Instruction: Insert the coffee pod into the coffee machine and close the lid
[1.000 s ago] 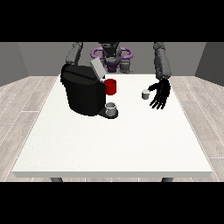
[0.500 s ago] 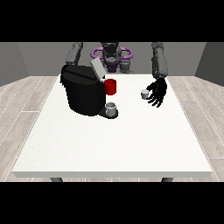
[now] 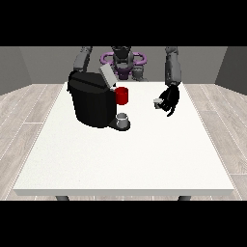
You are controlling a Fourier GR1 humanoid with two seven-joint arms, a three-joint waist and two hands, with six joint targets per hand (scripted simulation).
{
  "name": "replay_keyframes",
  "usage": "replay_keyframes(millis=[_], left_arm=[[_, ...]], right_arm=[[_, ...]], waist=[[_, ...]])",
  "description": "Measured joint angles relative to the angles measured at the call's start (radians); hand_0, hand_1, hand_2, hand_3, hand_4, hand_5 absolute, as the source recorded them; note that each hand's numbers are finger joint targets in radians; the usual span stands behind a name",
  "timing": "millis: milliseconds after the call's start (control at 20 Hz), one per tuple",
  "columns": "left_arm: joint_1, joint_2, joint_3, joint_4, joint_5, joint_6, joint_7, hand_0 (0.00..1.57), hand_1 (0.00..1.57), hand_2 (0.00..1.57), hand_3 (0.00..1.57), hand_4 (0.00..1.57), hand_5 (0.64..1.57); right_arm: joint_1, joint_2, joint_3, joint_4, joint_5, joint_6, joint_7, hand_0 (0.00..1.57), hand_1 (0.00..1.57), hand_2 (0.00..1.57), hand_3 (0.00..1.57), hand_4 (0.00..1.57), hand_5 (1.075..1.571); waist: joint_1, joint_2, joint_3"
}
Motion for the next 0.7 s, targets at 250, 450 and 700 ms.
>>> replay_keyframes(millis=[250,450,700], left_arm=[[0.001,-0.038,0.001,0.013,0.002,0.004,-0.065,1.30,1.30,1.38,1.34,0.68,1.571],[-0.012,-0.054,0.005,0.008,0.006,-0.023,-0.085,1.44,1.44,1.42,1.31,0.61,1.571],[-0.036,-0.078,0.025,0.004,0.026,-0.062,-0.073,1.45,1.45,1.39,1.30,0.58,1.571]], right_arm=[[0.011,-0.012,-0.016,0.015,-0.012,0.001,0.008,0.00,0.00,0.00,0.00,0.40,1.571],[0.018,-0.031,-0.045,0.070,-0.030,0.018,-0.019,0.00,0.00,0.00,0.00,0.32,1.571],[0.023,-0.026,-0.055,0.121,-0.036,0.011,-0.047,0.00,0.00,0.00,0.00,0.28,1.571]], waist=[[0.009,-0.029,-0.0051],[0.032,-0.057,-0.0077],[0.046,-0.092,-0.0085]])
